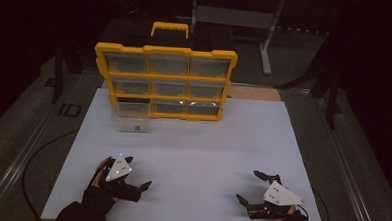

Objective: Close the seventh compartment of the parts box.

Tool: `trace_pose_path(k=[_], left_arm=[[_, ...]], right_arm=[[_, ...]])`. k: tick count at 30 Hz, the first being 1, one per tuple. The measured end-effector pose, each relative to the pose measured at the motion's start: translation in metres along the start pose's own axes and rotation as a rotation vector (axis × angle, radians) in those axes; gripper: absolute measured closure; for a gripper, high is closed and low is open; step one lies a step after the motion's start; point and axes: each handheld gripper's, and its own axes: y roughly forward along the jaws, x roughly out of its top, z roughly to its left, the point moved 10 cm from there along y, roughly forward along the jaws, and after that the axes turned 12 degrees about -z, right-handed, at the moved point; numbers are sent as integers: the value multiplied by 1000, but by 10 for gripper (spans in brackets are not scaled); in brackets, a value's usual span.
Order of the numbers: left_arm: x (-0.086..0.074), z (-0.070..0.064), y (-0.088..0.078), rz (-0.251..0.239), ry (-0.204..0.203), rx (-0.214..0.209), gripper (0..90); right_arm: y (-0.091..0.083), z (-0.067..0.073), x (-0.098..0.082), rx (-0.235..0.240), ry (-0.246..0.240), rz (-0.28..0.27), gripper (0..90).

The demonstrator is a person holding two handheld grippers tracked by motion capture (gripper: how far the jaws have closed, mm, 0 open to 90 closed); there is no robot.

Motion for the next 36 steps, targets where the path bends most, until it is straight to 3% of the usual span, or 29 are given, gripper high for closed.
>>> trace_pose_path(k=[10,15,26,33,36], left_arm=[[14,6,-4,-9,-21,25,0],[27,10,-9,-22,-5,48,0],[56,32,-20,-50,14,198,0],[65,34,-23,-75,-3,221,0],[63,32,-20,-70,-37,227,0]], right_arm=[[0,0,1,-4,-1,-3,79],[1,0,1,-3,1,1,79],[1,0,2,-8,-4,-4,79],[1,0,2,-7,-3,-4,79],[1,0,1,-6,-4,-1,79]])
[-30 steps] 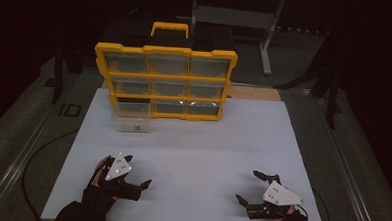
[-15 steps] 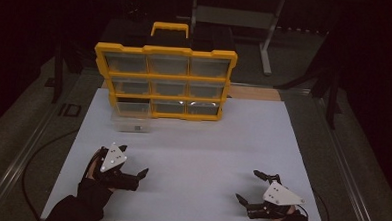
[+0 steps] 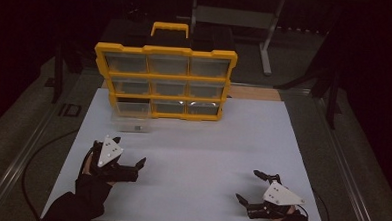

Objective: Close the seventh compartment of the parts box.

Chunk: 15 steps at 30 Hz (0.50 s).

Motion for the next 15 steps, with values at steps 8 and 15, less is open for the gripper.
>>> trace_pose_path(k=[8,15], left_arm=[[-9,2,8,8,-27,51,0],[-25,0,19,30,-64,36,0]], right_arm=[[0,0,0,1,2,0,79],[0,0,0,2,5,0,79]])
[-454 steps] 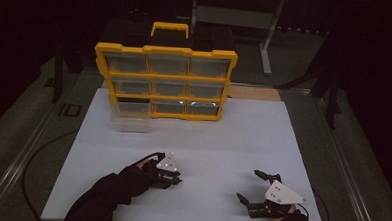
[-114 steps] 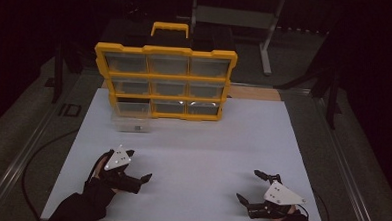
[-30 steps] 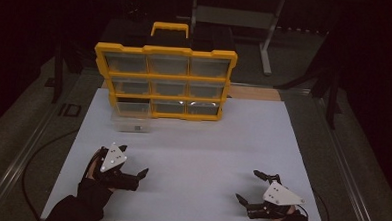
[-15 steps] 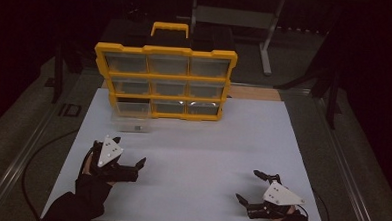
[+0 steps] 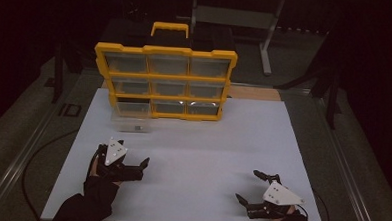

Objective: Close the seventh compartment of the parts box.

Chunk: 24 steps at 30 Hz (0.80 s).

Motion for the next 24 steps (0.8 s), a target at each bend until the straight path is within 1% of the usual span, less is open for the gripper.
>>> trace_pose_path(k=[3,5,9,11,17,20,21,22,24], left_arm=[[-6,2,4,10,-21,11,0],[-9,4,6,13,-17,25,0],[-17,6,11,37,-24,26,0],[-21,7,13,51,-27,35,0],[-28,12,18,75,-16,62,0],[-30,14,20,82,-30,63,0],[-31,15,21,86,-27,65,0],[-32,17,21,92,-24,77,0],[-33,19,23,96,-34,79,0]], right_arm=[[0,0,0,0,1,0,79],[0,0,0,1,1,1,79],[0,0,0,1,-1,2,79],[0,1,-1,2,1,3,79],[0,0,0,2,0,2,79],[0,0,-1,4,-3,3,79],[0,0,0,4,-4,2,79],[0,1,-1,4,-3,2,79],[0,1,-1,5,-2,2,79]])
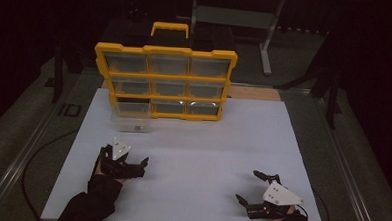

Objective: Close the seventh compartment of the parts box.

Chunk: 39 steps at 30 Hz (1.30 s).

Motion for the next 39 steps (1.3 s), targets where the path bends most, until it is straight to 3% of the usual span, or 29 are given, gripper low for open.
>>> trace_pose_path(k=[7,13,18,19,20,24,31,39], left_arm=[[2,8,5,1,-17,29,51],[3,16,9,-1,-30,65,192],[3,20,9,-2,-18,89,366],[3,23,8,-6,-9,100,366],[3,24,9,-5,-9,109,437],[3,27,8,-3,-4,137,551],[9,33,7,-25,-2,180,663],[14,36,9,-55,-14,188,806]], right_arm=[[0,1,0,0,0,1,79],[0,0,0,2,-1,1,79],[0,1,0,3,-1,1,79],[1,1,0,4,-4,1,79],[1,0,0,4,-3,1,79],[1,1,0,4,-2,2,79],[1,1,0,4,-3,1,79],[0,1,0,5,-3,1,79]])
